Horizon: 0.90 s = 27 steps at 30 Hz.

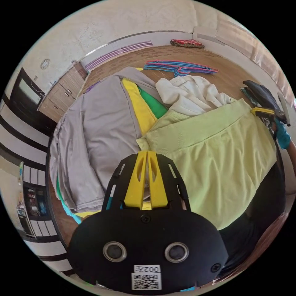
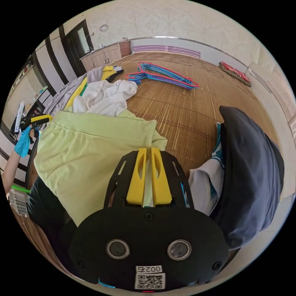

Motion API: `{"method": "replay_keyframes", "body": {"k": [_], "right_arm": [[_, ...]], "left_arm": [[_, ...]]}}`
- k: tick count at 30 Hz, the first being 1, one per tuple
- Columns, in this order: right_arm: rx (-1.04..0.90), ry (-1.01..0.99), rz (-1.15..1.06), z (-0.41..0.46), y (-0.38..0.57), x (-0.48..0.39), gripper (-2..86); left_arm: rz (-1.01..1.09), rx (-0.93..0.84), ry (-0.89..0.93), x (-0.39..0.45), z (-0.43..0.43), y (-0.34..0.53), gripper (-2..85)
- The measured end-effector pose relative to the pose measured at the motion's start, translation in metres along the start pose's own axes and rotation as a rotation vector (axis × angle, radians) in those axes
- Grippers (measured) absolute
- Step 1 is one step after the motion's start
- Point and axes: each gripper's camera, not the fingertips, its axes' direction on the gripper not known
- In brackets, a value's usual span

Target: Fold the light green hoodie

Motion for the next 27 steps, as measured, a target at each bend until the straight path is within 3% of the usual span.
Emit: {"method": "replay_keyframes", "body": {"k": [2,4,8,12,22,27], "right_arm": [[-0.003,0.003,-0.001,0.005,0.002,0.004,0.7],[-0.017,-0.018,0.008,0.011,0.004,0.009,0.9],[0.015,-0.053,0.006,0.004,0.007,0.017,2.5],[0.041,-0.116,-0.015,-0.005,0.017,0.025,7.2],[-0.015,-0.162,0.032,0.002,0.057,0.031,5.1],[0.003,-0.04,0.06,-0.005,0.067,0.028,0.7]], "left_arm": [[-0.009,-0.029,-0.001,-0.004,0.006,0.002,-0.9],[-0.038,-0.038,0.109,-0.012,0.012,0.005,-0.9],[-0.08,0.058,0.316,-0.023,0.008,0.018,-0.8],[-0.076,0.107,0.383,-0.024,0.008,0.022,1.1],[-0.076,0.03,0.304,-0.006,0.034,0.029,-0.9],[-0.085,0.062,0.12,-0.007,0.025,0.038,-0.9]]}}
